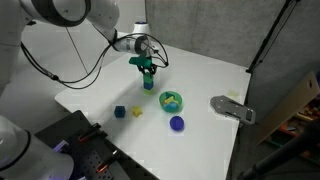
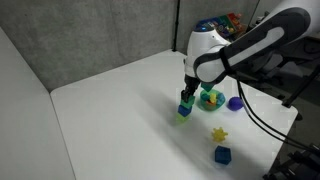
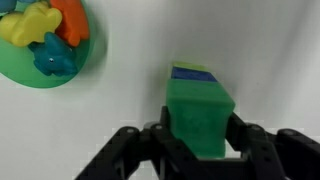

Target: Put the all the blocks into a stack on the left

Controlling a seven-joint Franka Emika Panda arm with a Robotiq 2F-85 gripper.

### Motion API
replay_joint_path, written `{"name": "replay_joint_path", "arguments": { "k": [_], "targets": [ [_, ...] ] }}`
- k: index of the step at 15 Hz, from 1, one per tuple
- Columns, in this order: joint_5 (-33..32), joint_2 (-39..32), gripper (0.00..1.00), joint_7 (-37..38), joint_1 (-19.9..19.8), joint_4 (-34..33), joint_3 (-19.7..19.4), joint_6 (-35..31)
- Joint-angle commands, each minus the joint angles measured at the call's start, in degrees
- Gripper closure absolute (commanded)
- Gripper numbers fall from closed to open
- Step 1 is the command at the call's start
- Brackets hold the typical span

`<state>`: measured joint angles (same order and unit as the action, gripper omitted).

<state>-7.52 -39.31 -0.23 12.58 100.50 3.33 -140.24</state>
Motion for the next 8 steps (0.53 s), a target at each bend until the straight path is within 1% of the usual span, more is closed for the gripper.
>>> {"name": "replay_joint_path", "arguments": {
  "k": [1, 8],
  "targets": [
    [-0.16, -1.28, 0.73, 1.39, 0.33, -2.31, 0.11, 1.07],
    [-0.66, -1.95, 0.73, 1.79, 0.74, -2.55, -0.32, 0.78]
  ]
}}
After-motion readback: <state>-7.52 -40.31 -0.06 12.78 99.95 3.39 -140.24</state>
